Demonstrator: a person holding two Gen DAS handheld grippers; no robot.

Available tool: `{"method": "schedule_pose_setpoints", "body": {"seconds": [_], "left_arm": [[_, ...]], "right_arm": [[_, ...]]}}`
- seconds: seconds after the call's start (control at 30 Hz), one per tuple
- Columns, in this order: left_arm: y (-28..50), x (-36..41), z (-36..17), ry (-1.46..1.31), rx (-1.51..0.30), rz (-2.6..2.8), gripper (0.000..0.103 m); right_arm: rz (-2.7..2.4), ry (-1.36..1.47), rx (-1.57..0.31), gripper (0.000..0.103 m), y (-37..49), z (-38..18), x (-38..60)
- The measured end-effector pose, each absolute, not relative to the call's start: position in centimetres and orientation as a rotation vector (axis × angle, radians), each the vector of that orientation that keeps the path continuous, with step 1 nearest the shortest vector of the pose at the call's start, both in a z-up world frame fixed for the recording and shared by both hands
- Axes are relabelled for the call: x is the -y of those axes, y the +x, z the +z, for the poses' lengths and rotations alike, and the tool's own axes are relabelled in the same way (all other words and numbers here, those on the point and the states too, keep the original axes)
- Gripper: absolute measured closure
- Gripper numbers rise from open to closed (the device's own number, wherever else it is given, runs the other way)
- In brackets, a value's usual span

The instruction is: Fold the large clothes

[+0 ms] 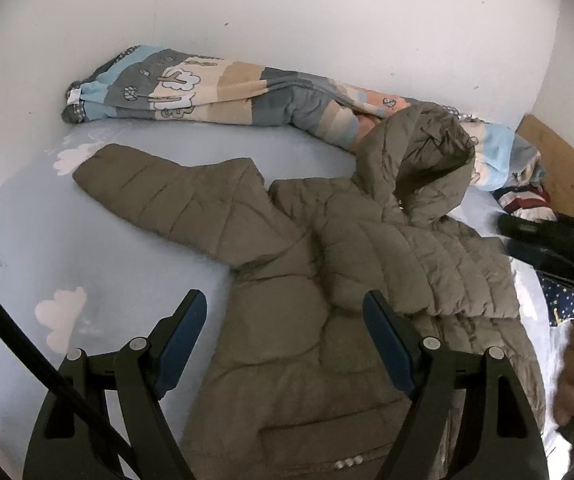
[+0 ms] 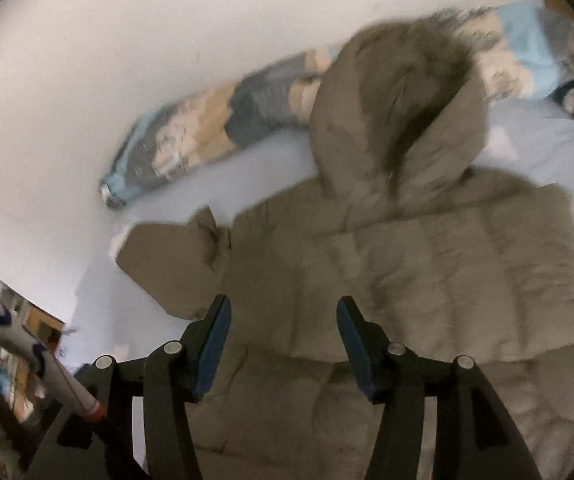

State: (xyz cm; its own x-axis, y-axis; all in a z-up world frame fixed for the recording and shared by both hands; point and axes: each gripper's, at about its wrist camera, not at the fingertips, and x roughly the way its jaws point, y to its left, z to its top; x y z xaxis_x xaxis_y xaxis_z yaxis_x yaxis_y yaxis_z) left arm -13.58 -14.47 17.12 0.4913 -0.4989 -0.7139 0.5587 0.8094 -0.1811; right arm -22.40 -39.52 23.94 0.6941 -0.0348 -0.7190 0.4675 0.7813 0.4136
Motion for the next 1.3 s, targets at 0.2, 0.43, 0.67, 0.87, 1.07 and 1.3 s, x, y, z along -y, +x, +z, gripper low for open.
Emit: {"method": "schedule_pose_setpoints", "body": {"seconds": [0.2,0.43,0.67,0.87,1.07,1.3], "left_arm": [[-13.1,17.2,15.6,0.093,-0.899,-0.675,0.023],[-11.5,21.7,13.1,0.19,-0.893,-0.677,0.023],[-8.7,25.5,7.3,0.256,-1.021,-0.643,0.023],[-8.6,26.1,6.2,0.288,-1.045,-0.637,0.019],[-9.1,24.1,10.9,0.183,-0.98,-0.672,0.019],[-9.2,21.0,12.9,0.113,-0.95,-0.621,0.019]], "right_arm": [[-0.522,0.61,-0.713,0.04,-32.0,26.1,43.3],[-0.664,0.649,-0.821,0.058,-35.3,21.6,51.1],[-0.691,0.646,-0.936,0.062,-31.8,16.1,55.2],[-0.708,0.78,-0.988,0.061,-32.7,10.7,57.6],[-0.624,0.76,-0.852,0.058,-35.8,16.9,52.6],[-0.596,0.707,-0.751,0.049,-39.5,21.3,44.1]]}}
